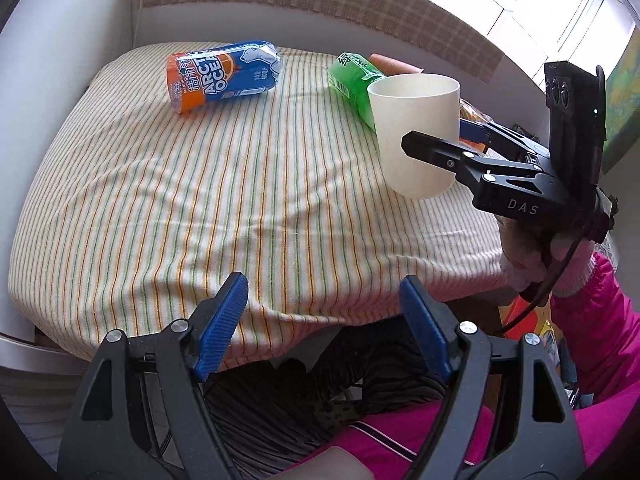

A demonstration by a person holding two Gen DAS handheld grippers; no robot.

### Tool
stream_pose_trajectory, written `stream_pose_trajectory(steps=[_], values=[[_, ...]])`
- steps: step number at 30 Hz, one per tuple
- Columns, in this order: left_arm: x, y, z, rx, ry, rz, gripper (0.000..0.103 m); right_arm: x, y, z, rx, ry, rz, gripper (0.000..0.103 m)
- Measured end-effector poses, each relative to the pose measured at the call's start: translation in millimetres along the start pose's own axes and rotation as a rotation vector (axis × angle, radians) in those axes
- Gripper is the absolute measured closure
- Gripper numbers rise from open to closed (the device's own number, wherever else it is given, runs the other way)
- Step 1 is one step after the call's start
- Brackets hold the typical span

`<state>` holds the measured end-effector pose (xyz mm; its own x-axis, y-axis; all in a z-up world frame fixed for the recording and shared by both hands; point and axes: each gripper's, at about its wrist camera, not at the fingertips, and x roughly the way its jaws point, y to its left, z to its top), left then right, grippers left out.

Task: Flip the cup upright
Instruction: 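Lower the upright white cup onto the bedspread with the left gripper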

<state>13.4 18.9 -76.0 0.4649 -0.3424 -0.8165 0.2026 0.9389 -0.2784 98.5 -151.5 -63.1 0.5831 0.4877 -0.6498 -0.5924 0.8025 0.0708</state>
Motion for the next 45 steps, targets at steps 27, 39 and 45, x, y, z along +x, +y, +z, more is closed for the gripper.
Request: stream_pose_trajectory(steps=[27,39,45], values=[[1,-25,3,0.069,-0.068,0.012,0.023,-7,-24,-29,0.250,-0.156,-0.180,0.027],[3,-31,0,0.083,-0.063,-0.008,0.023,-18,-18,-43,0.238,-0.151,-0.182,0.028],[1,-34,1,0.087,-0.071,-0.009,0.023,-22,-17,-46,0.236,-0.144,-0.173,0.028]])
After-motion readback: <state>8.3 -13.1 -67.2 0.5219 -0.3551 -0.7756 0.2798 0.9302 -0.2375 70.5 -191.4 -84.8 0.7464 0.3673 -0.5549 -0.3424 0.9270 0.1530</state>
